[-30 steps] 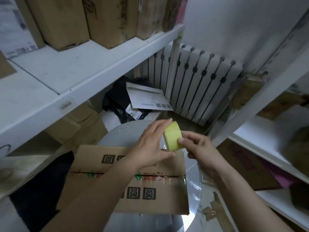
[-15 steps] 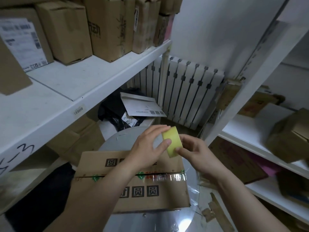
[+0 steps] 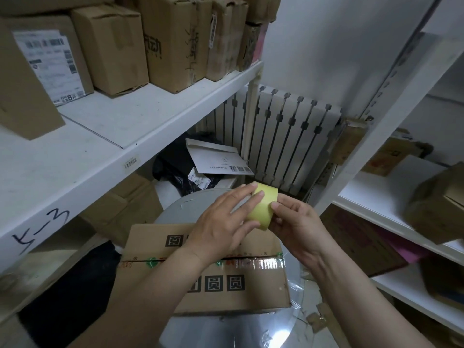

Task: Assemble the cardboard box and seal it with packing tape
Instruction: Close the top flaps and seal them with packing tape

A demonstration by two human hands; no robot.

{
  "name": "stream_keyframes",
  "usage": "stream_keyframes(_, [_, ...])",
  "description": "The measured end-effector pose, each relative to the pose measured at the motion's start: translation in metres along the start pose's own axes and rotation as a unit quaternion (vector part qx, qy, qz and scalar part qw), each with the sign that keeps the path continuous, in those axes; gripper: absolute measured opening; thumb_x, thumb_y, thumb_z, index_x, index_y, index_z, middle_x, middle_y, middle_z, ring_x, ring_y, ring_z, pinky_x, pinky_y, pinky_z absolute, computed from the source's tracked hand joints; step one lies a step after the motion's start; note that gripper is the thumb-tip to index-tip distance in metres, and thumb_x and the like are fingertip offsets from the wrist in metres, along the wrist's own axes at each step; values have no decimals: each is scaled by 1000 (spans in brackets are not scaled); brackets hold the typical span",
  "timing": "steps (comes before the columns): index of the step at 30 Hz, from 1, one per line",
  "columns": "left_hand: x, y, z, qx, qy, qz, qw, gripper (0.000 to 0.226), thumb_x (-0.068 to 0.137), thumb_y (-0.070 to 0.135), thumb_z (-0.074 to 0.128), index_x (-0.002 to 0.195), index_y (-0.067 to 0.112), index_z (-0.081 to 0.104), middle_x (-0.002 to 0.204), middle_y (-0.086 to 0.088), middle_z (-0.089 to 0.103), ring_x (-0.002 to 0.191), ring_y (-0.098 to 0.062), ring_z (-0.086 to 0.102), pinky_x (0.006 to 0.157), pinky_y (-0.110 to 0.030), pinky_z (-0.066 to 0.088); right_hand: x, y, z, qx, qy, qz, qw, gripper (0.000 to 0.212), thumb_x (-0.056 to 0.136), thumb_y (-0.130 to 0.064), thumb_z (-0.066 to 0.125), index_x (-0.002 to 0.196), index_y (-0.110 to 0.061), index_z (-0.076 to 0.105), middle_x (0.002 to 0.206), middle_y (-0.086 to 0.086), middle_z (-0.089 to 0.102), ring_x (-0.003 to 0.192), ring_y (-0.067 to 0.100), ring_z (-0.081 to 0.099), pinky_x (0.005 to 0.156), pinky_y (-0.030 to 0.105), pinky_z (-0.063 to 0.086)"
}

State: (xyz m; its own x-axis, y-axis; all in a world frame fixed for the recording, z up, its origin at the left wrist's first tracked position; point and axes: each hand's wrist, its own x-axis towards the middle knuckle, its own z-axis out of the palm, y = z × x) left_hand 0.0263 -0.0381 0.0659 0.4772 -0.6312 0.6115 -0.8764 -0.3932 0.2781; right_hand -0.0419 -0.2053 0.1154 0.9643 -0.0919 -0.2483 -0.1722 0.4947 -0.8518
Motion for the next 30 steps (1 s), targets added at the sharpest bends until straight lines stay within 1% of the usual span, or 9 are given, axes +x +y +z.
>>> stream_keyframes(8, [-12, -10, 7, 69, 38, 35, 996, 52, 92, 9, 62, 139, 22, 47, 130, -17, 58, 120, -33, 55, 92, -44, 53, 5, 5, 18, 263, 71, 84, 958, 30, 92, 3, 46, 117, 18, 52, 113, 33, 63, 109, 44, 62, 87, 51, 54])
stream_keyframes(10, [-16, -7, 5, 47, 49, 21, 997, 46, 95, 17, 59, 139, 23, 47, 126, -15, 61, 115, -28, 57, 90, -40, 54, 5, 6, 20, 304, 72, 89, 946, 34, 92, 3, 45, 123, 16, 50, 118, 34, 61, 114, 45, 59, 88, 54, 52])
stream_keyframes(12, [-16, 2, 2, -12, 48, -68, 996, 47, 95, 37, 56, 138, 20, 47, 119, -6, 62, 110, -18, 58, 86, -31, 53, 5, 7, 20, 316, 69, 91, 942, 38, 90, 2, 46, 127, 14, 48, 123, 32, 59, 116, 44, 59, 90, 55, 50])
stream_keyframes(15, [-6, 16, -6, -136, 38, -286, 948, 41, 75, 69, 58, 95, 33, 61, 93, 18, 58, 95, -2, 50, 76, -17, 39, 3, 9, 20, 283, 50, 108, 952, 37, 89, 0, 47, 123, 13, 51, 118, 31, 62, 109, 42, 63, 87, 52, 53])
stream_keyframes(18, [3, 13, -7, -167, 35, -306, 937, 37, 68, 72, 60, 64, 36, 50, 73, 20, 53, 90, 1, 46, 73, -15, 35, 3, 7, 17, 272, 44, 119, 954, 37, 89, -1, 45, 123, 13, 52, 124, 30, 59, 113, 40, 61, 84, 47, 57])
stream_keyframes(21, [0, 4, -10, -172, 15, -243, 954, 37, 69, 69, 64, 78, 33, 67, 91, 24, 60, 103, 1, 44, 85, -8, 32, 5, -1, 10, 276, 58, 127, 951, 41, 85, 0, 46, 124, 11, 54, 120, 26, 64, 111, 35, 63, 83, 46, 57])
stream_keyframes(24, [-2, 2, -17, -196, -8, -249, 948, 37, 64, 59, 73, 94, 39, 70, 127, 21, 48, 123, 1, 35, 100, -2, 21, 5, -7, 3, 239, 65, 151, 957, 33, 88, -2, 38, 111, 7, 59, 82, 14, 72, 79, 26, 72, 80, 43, 56])
stream_keyframes(27, [5, 5, -23, -284, -80, -321, 900, 87, 50, 54, 84, 131, 40, 53, 138, 23, 40, 128, 0, 41, 110, -27, 38, 4, -9, 3, 213, 66, 180, 958, 38, 86, -7, 30, 111, 5, 55, 58, 4, 61, 58, 19, 65, 72, 42, 57])
stream_keyframes(30, [14, 9, -26, -383, -135, -334, 850, 90, 43, 56, 89, 124, 56, 50, 131, 20, 55, 124, -2, 51, 106, -39, 45, 7, -2, 3, 214, 97, 208, 949, 44, 93, -16, 27, 106, 9, 61, 47, -3, 43, 41, 8, 46, 47, 25, 54])
